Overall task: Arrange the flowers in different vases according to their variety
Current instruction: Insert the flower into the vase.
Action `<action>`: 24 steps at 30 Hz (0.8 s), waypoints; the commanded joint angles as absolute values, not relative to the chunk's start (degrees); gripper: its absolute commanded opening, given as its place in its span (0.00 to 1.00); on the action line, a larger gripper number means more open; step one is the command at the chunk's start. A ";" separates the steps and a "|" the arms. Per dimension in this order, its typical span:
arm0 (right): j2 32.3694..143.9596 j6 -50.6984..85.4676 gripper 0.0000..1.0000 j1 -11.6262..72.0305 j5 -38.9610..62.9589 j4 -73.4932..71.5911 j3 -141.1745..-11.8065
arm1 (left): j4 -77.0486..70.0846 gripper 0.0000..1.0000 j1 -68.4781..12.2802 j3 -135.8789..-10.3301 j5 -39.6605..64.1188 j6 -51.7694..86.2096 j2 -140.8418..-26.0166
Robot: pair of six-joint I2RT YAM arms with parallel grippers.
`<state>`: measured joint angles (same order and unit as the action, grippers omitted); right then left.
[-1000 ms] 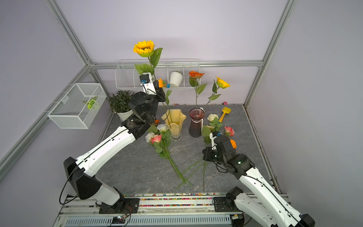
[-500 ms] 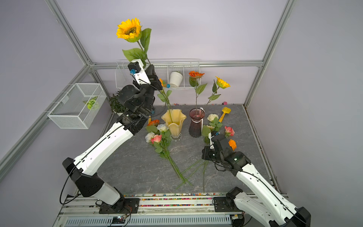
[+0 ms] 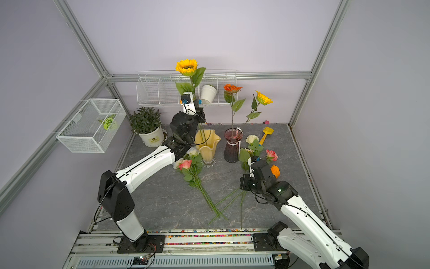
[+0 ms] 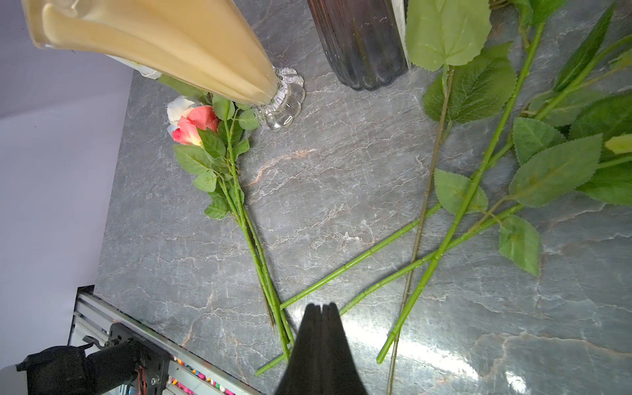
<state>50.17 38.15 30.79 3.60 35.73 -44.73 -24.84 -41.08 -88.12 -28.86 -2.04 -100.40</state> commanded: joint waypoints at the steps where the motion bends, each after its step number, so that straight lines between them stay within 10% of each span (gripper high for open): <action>1: 49.23 38.16 0.00 30.93 2.11 36.33 -43.67 | -28.43 0.00 -40.96 -87.59 -27.54 0.41 -97.92; 24: 50.09 39.11 0.00 30.83 1.19 34.75 -41.95 | -32.41 0.00 -43.07 -98.68 -11.55 11.41 -97.85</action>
<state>50.39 38.41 30.79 2.48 35.51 -43.38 -32.71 -43.13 -97.84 -13.50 8.78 -94.37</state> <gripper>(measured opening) 0.059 0.045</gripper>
